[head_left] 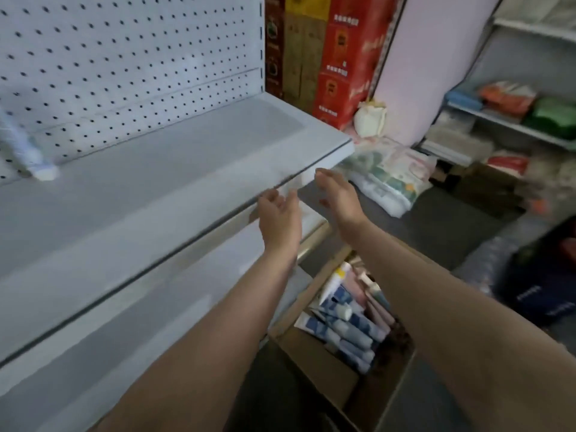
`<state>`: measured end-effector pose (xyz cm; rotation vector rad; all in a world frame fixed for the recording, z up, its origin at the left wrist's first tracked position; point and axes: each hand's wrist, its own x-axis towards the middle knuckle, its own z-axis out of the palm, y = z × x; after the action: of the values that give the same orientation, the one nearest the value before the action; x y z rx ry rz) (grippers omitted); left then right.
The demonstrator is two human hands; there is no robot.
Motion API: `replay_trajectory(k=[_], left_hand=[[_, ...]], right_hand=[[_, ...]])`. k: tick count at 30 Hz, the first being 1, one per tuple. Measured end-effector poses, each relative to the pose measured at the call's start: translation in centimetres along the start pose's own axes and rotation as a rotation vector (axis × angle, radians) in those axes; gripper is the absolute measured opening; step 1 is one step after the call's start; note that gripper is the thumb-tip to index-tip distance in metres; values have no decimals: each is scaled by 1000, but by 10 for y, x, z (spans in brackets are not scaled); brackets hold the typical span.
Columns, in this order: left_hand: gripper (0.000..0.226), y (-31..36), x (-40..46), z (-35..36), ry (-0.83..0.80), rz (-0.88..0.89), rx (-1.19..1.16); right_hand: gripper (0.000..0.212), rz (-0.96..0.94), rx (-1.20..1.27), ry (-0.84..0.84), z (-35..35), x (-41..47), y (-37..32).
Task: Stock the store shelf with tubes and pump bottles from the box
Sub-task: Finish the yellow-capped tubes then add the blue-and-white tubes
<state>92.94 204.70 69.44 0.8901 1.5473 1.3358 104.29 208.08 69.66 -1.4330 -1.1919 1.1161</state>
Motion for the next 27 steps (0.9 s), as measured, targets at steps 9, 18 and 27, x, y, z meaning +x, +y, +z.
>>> replay_trajectory(k=[9,18,27], left_hand=[[35,-139,-36,72,-129,-266,337],[32,-239,-34,118,-142,-375,448],[41,-313,-3,137,-156,-522,511]], right_hand=[[34,476,38,252,-115,-36,155],[25,725,-95,145,-126,-24,283],[40,724,-225,9,-97,37,350]])
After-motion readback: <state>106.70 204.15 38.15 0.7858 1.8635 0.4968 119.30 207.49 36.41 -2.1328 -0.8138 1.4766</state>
